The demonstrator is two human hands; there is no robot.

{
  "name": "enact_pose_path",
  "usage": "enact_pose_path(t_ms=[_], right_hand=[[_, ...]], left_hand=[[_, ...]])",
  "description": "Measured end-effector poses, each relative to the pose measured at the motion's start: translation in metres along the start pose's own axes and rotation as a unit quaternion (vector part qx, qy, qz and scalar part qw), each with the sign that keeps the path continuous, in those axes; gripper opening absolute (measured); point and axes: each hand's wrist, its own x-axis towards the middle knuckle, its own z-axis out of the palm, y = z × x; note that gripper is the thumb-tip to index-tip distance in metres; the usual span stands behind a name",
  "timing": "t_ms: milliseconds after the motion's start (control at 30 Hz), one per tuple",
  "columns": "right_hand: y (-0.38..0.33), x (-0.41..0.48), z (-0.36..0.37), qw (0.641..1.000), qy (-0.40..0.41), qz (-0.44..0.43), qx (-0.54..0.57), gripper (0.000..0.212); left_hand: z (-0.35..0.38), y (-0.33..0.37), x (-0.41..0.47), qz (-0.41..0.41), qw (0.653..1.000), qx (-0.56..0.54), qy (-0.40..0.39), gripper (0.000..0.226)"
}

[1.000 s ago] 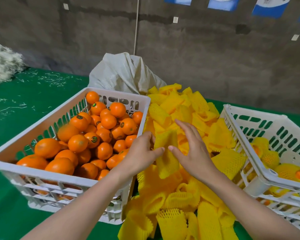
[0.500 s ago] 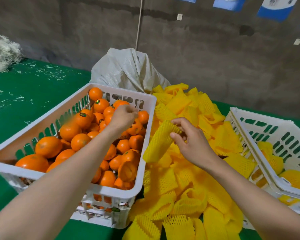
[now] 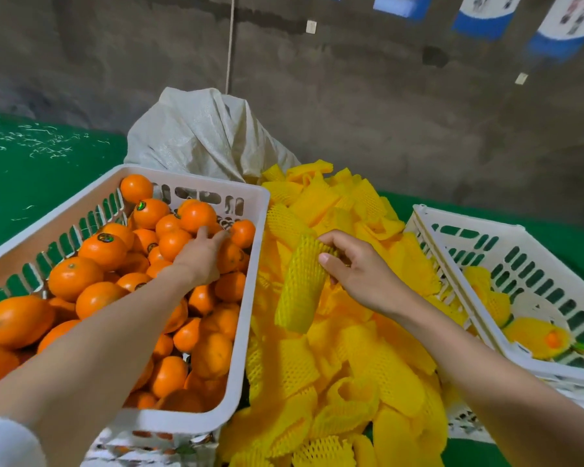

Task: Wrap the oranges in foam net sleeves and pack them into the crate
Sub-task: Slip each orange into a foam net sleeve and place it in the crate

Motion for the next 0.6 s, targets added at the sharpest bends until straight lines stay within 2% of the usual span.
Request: enact_pose_path(t_ms=[133,200,233,300,367,467,600], right_hand=[[0.003,-0.001,0.004,1.000,0.003,0.012,0.007,0.017],[0.005,-0.005,0.003,1.000,-0.003,0.017,0.015,0.017],[0.005,-0.007,0.003,1.000,-0.005,0.015,0.023,0.016],[0.006,-0.013,0.001,0.999,-0.004,0.009,0.053,0.012],[0.005,-0.019,0.000,0.993,-0.014,0.027,0.112,0.009],[-0.001,-0.030,0.000,0.975,-0.039,0.078,0.207,0.019],[-0.006,-0.046,-0.002,0.944,-0.056,0.113,0.306,0.019]], left_hand=[[-0.024,0.009,-0.005,-0.065,0.992,-0.105,-0.021,0.089],[-0.043,0.018,-0.010,-0.094,0.977,-0.191,0.020,0.086],[-0.053,0.023,-0.014,-0.102,0.960,-0.255,0.050,0.082],[-0.070,0.037,-0.027,-0.085,0.901,-0.418,0.080,0.068],[-0.084,0.059,-0.049,-0.038,0.825,-0.563,0.040,0.065],[-0.090,0.100,-0.082,0.017,0.737,-0.674,-0.049,0.058],[-0.076,0.142,-0.105,-0.002,0.707,-0.703,-0.084,0.054]])
